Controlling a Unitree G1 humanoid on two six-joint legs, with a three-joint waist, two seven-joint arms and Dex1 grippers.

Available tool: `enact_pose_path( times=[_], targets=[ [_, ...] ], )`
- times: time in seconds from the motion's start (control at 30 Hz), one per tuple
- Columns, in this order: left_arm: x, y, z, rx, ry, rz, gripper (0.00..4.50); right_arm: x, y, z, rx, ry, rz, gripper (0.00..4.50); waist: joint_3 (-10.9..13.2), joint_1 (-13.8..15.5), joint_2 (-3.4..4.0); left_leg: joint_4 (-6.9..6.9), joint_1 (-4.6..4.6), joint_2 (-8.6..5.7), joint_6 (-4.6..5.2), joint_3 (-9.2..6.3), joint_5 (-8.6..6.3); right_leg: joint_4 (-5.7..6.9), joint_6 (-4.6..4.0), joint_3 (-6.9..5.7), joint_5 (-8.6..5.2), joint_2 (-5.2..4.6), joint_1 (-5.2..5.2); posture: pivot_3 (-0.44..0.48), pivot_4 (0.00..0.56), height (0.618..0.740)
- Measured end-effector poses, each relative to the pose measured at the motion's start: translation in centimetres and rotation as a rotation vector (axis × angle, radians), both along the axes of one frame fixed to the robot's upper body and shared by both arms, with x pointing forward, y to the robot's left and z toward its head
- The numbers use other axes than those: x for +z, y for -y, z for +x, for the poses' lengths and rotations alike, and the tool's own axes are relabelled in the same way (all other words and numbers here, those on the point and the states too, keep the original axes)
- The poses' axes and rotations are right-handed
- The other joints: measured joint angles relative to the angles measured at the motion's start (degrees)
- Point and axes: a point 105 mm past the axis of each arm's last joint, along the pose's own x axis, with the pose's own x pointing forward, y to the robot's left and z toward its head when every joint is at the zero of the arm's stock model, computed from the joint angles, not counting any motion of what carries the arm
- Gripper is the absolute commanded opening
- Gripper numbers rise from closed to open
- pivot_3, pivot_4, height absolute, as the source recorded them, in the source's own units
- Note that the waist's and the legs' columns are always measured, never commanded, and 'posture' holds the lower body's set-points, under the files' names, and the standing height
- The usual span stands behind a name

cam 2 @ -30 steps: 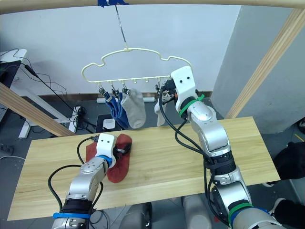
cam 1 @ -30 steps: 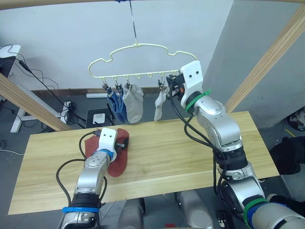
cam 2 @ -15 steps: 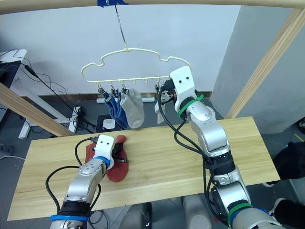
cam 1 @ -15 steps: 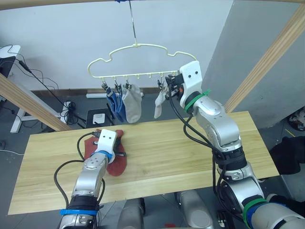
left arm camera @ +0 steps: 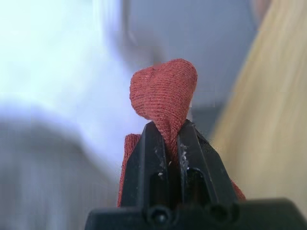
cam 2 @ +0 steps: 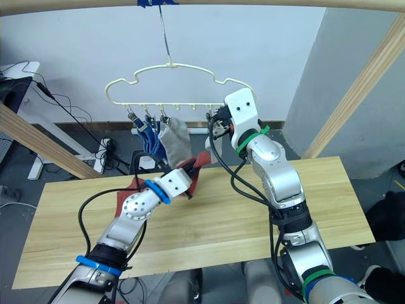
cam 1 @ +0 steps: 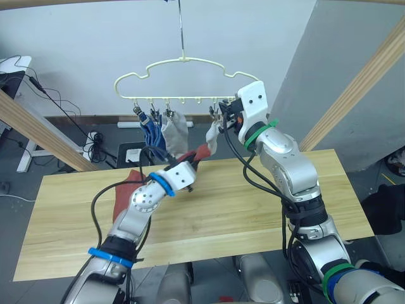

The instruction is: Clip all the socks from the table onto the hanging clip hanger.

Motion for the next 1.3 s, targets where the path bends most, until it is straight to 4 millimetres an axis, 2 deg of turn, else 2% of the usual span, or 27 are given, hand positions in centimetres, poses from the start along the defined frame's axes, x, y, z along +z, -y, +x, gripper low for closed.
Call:
enact_pose_path(
  times=[0.13,0.3,0.43,0.53,0.6,0.7,0.9,1.07,1.3],
  targets=[
    [1.1,2.9,-0.1,-0.057,0.019,-0.065,0.01,0.1,-0.1,-0.1,0.002,0.001,0.000,0.00,0.0,-0.3,0.00,0.00,-0.02,0.01,0.01,0.01,0.00,0.01,0.00,-0.01,0.00,0.01,-0.01,-0.242,0.287,0.740],
    [1.4,4.5,0.1,-0.071,0.016,-0.111,0.01,0.1,-0.1,-0.1,0.003,0.001,0.001,0.00,0.0,-0.9,0.00,0.04,0.01,0.01,0.02,0.00,0.00,0.08,0.02,-0.02,0.01,0.03,0.01,-0.249,0.290,0.740],
    [1.1,5.3,-0.4,-0.109,-0.012,-0.128,0.01,0.1,0.0,-0.1,0.001,-0.001,-0.001,0.00,0.0,-1.2,0.00,0.04,0.02,0.02,0.02,0.01,0.01,0.10,0.03,-0.01,0.01,0.05,0.01,-0.249,0.290,0.740],
    [-0.3,5.9,-1.7,-0.160,-0.061,-0.122,0.01,0.1,0.0,-0.1,0.001,0.001,-0.001,0.00,0.0,-1.3,0.00,0.03,0.01,0.03,0.02,0.00,0.01,0.08,0.03,-0.01,0.01,0.06,0.01,-0.251,0.292,0.740],
    [-1.1,6.1,-2.4,-0.173,-0.098,-0.126,0.01,0.2,0.0,-0.2,0.001,0.003,0.000,0.00,0.0,-1.2,0.00,0.03,0.01,0.02,0.02,-0.01,0.01,0.07,0.03,0.00,0.01,0.06,0.01,-0.251,0.292,0.740],
    [-0.6,6.4,-2.5,-0.172,-0.093,-0.151,0.01,0.2,0.0,-0.2,0.000,0.002,0.000,0.00,0.0,-1.1,0.00,0.05,0.02,0.01,0.02,-0.03,0.01,0.08,0.04,0.00,0.01,0.06,0.03,-0.245,0.291,0.740],
    [1.8,6.0,0.2,-0.025,-0.021,-0.211,0.01,0.1,-0.1,-0.2,0.003,-0.002,0.001,0.00,0.0,-1.2,0.00,0.09,0.05,0.00,0.03,-0.03,0.01,0.07,0.12,0.01,0.05,0.10,0.09,-0.249,0.291,0.740],
    [1.4,5.0,1.9,0.074,-0.037,-0.227,0.01,0.1,-0.1,-0.2,0.003,-0.004,0.001,0.00,0.0,-1.3,0.00,0.08,0.03,0.02,0.03,-0.05,0.01,0.06,0.11,0.00,0.05,0.12,0.07,-0.252,0.293,0.740],
    [1.4,4.6,2.2,0.100,-0.043,-0.255,0.01,-0.1,-0.2,-0.2,0.005,-0.016,0.002,0.00,0.0,-1.2,0.00,0.08,0.02,0.01,0.03,-0.05,0.01,0.05,0.11,0.01,0.05,0.11,0.07,-0.252,0.293,0.740]
  ],
)
